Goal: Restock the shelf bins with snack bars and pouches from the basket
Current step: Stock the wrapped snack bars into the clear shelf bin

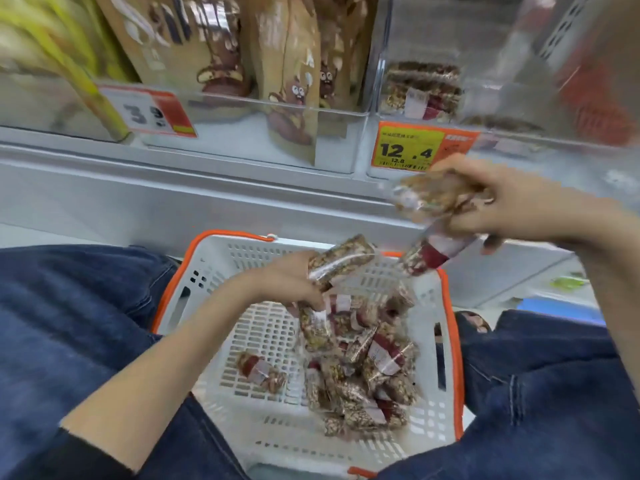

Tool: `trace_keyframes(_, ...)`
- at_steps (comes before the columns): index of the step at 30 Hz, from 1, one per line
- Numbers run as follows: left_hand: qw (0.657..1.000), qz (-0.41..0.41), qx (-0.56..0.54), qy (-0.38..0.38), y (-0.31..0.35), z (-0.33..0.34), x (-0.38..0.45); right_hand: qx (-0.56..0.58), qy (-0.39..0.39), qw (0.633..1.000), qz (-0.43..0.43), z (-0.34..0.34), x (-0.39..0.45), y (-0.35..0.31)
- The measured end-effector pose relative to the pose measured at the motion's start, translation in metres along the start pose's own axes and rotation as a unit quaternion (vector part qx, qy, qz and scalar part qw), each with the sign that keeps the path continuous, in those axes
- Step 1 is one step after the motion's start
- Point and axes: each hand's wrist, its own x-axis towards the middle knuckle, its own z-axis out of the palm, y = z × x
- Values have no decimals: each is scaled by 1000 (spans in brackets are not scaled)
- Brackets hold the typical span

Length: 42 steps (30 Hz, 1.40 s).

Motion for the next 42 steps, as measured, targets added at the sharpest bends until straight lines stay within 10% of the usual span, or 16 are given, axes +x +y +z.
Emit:
trace_keyframes(9,950,222,72,206,204,-71,-47,314,405,852,-108,-106,-29,19)
trace_keyframes(14,973,128,60,180,257,-79,27,293,458,835,-87,-121,-3,35)
trace_keyframes(20,969,85,-139,188,269,-90,86,262,429,861,-77,-140,19,55)
trace_keyframes(24,918,22,254,302,249,-88,97,246,410,878,-18,-150,41,72)
trace_keyframes(28,881,-69,464,64,246,-94,89,225,361,905,10,-158,62,84)
trace_keyframes(37,802,99,566,164,214,-88,117,187,342,920,36,-158,82,96)
trace_keyframes(42,907,-9,420,27,204,-82,130,-76,119,980,143,-148,87,101)
